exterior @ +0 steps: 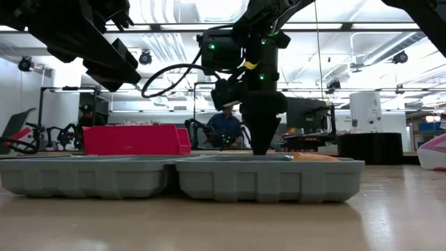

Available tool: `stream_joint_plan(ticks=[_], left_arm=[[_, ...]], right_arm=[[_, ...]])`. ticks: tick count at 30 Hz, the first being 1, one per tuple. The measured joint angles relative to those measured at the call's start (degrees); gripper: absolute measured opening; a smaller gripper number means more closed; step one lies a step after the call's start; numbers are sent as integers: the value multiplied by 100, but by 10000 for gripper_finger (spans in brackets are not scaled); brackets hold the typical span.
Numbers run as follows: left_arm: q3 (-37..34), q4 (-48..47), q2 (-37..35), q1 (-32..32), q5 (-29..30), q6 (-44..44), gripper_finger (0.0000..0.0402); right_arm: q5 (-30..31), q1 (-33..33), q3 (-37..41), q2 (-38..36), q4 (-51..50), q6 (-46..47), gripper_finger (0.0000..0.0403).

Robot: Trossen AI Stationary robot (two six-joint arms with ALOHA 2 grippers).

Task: Prefit tool cases
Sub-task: Put the set of interchangeable screwdriver bits into the gray toolbox

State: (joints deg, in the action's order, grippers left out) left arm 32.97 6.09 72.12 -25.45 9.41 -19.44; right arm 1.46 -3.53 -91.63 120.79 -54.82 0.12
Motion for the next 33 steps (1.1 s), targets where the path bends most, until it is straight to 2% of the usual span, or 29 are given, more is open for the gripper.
stream_joint_plan(ticks=[5, 15, 19, 27, 33], left_arm=[[-2, -15, 0, -2, 0, -17, 162], [-7, -20, 0, -2, 0, -17, 162], [-7, -17, 0, -4, 0, -17, 162], [-9, -16, 0, -2, -32, -80, 162], [-9, -16, 0, -2, -102, -83, 162]], right_arm=[[3, -28, 118, 20, 35, -24, 213], [17, -21, 675, -19, 634, 24, 192], [170, -6, 688, -14, 665, 113, 155], [404, 7, 663, -41, 730, 287, 41], [517, 123, 563, -194, 564, 358, 33]])
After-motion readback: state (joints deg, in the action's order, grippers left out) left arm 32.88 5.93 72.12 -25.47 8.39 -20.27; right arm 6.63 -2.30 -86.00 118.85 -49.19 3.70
